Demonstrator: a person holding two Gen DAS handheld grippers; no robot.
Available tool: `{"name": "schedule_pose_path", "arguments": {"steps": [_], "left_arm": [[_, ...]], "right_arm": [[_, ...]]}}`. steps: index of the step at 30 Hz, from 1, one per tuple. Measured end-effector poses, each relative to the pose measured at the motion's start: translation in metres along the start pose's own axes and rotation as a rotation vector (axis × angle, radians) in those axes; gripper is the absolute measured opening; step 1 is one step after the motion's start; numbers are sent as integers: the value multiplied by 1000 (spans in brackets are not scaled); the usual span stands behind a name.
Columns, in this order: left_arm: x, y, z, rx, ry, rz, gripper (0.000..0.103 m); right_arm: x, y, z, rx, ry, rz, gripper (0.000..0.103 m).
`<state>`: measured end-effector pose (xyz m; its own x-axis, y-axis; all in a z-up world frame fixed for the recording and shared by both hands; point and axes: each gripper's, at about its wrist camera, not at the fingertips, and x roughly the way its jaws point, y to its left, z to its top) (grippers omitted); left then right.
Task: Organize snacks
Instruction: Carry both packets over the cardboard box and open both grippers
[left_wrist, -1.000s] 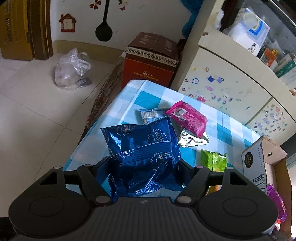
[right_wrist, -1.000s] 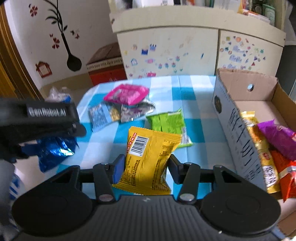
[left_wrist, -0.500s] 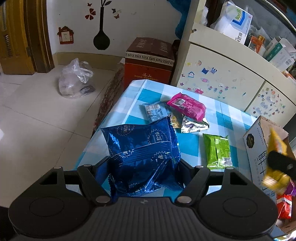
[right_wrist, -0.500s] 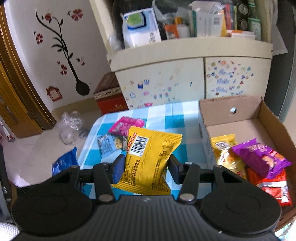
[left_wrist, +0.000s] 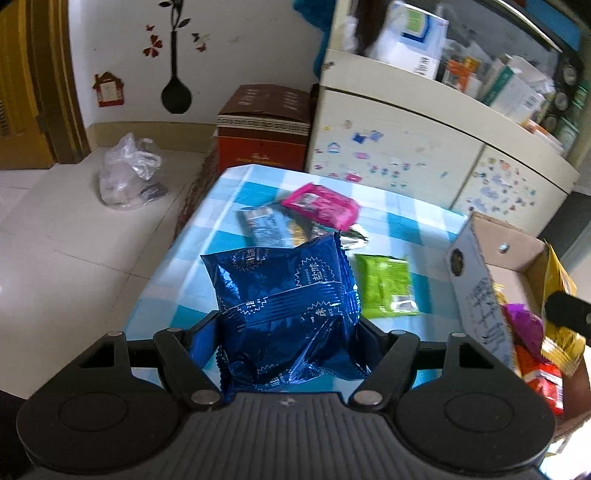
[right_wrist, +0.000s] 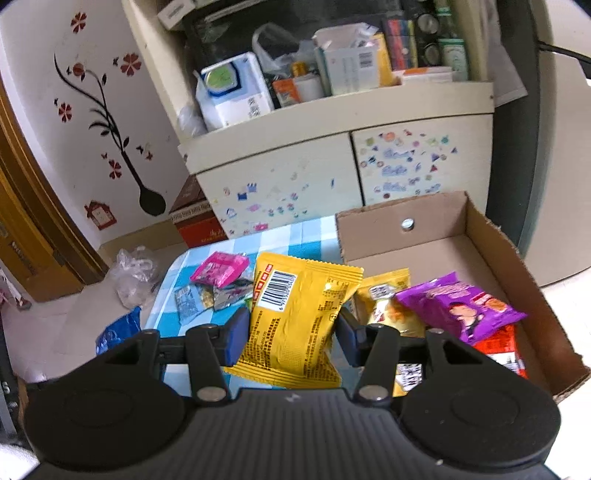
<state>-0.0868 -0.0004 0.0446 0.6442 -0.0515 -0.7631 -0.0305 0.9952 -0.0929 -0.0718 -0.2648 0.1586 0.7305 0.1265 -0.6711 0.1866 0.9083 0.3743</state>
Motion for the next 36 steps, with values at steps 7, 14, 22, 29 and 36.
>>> {"name": "schedule_pose_path", "arguments": {"steps": [7,14,22,29,36], "left_arm": [[-12,-30,-2,46,-17,-43,79],[-15,-67,-4,91,-14,-93,79],[-17,-106,1,106,2,-191,79],[-16,-151,0,164,12,-284,79],[-6,-181,-5,219,42,-348,80]], "right_arm": [[-16,-41,4,61,-49,-20,51],[-35,-80,17,169,-123,-59,51],[-39,-112,18,269,-143,-92,51],[-37,-124,18,319,-142,-96,51],[-36,-132,18,360,-145,-98,51]]}}
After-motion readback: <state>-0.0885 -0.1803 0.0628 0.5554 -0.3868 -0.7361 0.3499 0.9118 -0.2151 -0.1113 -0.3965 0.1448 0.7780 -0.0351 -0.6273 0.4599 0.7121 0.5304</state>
